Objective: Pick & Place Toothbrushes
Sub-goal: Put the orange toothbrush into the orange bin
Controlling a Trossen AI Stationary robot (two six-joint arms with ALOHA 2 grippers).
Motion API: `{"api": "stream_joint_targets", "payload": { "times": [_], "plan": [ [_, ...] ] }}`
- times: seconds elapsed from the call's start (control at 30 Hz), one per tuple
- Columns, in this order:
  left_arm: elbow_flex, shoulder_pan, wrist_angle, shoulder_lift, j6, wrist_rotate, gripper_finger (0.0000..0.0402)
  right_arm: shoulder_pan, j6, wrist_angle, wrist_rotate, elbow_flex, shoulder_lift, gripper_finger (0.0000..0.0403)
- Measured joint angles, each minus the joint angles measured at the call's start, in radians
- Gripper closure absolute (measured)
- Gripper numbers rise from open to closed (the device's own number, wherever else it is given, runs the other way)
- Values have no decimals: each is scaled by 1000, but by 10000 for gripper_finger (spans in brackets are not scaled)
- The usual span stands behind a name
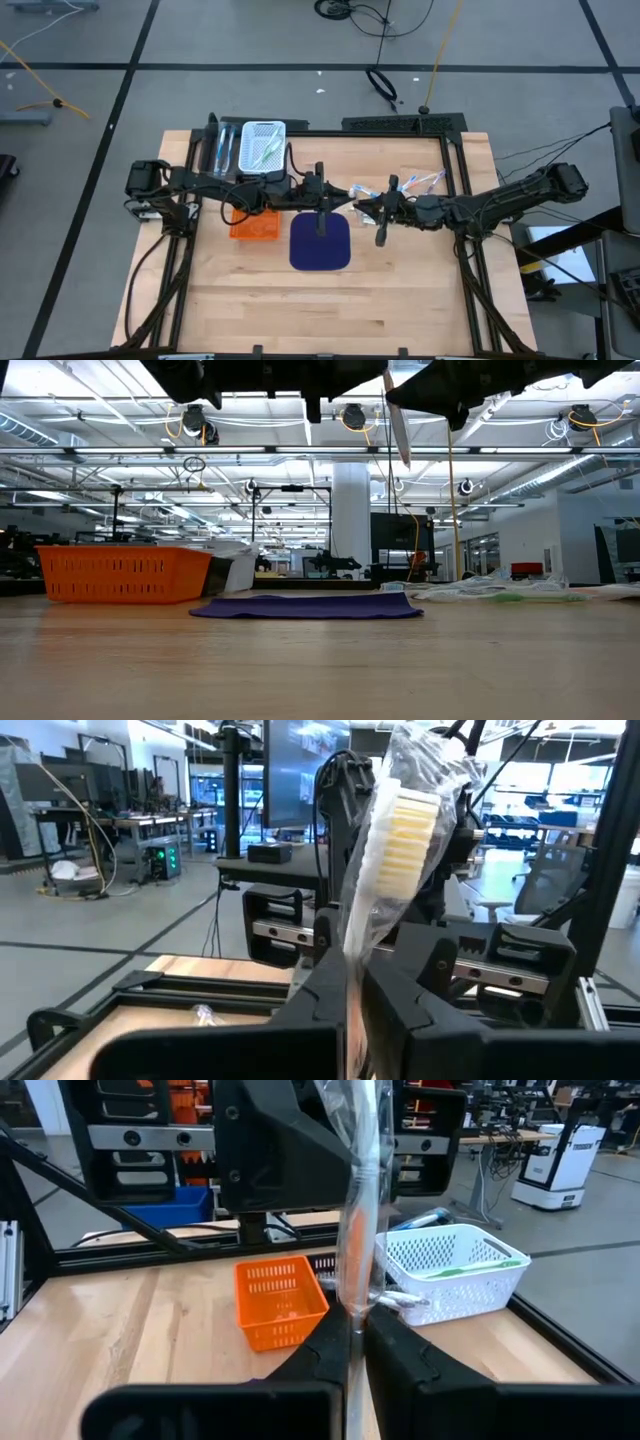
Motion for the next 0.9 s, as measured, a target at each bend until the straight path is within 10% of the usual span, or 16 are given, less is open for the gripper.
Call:
{"api": "stream_joint_targets", "payload": {
  "times": [0.47,0.9],
  "plan": [
    [0,-1,-26,-4,-4,3,400,0,-18,-59,2,0,0,282],
    [1,-2,-677,-266,-97,-27,401,0,15,-161,2,0,0,233]
  ]
}}
